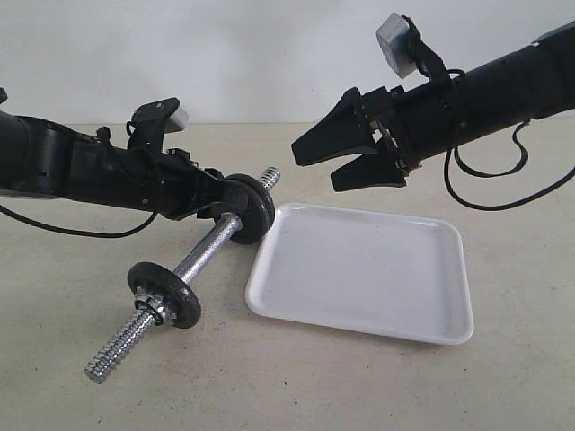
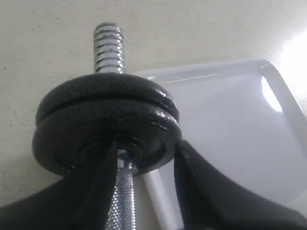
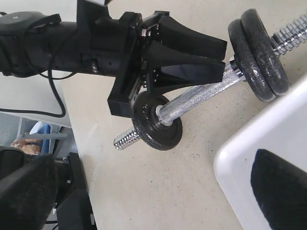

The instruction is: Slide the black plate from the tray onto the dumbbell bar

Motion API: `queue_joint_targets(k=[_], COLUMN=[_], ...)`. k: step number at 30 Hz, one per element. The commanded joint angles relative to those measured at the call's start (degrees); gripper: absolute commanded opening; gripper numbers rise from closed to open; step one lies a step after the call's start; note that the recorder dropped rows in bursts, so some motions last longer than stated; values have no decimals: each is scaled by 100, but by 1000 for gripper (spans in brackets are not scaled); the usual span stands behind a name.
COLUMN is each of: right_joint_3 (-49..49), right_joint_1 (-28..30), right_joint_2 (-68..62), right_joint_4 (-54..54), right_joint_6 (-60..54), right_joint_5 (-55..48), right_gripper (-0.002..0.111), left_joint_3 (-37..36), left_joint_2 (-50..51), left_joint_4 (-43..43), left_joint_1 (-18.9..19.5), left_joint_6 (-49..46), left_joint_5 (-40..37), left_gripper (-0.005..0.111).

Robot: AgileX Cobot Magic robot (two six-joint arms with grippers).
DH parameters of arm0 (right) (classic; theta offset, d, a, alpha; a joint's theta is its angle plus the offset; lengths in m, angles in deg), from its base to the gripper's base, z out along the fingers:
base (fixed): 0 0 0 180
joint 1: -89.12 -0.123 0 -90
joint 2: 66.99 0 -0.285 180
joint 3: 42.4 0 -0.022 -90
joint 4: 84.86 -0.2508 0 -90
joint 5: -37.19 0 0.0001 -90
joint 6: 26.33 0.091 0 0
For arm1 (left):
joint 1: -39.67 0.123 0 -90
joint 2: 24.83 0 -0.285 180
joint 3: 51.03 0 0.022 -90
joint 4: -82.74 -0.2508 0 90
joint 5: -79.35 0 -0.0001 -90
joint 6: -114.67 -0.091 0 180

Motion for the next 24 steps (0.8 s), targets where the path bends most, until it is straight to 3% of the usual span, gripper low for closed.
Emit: queue_joint_targets(k=[1, 7, 13, 18, 24], right_joint_3=[-31, -31, -31, -31, -31], right_joint_1=[14, 14, 14, 14, 14], right_joint_2=[83, 83, 268, 1649, 4121], right_joint_4=[41, 38, 38, 174, 1803], right_joint_6=[-58, -179, -231, -295, -75], right_joint_5=[-52, -52, -52, 664, 1565], right_gripper=[104, 104, 104, 104, 104], left_joint_3=[14, 14, 14, 4, 4], left_joint_2=[-62, -623, -1604, -2768, -4424], left_joint_4=[61, 61, -95, -825, -1448], left_joint_1=[-16, -4, -4, -4, -4], left_joint_6=[34, -259, -183, 322, 231], left_joint_5=[-222, -104, -139, -186, -1244], left_gripper=[38, 38, 59, 60, 60])
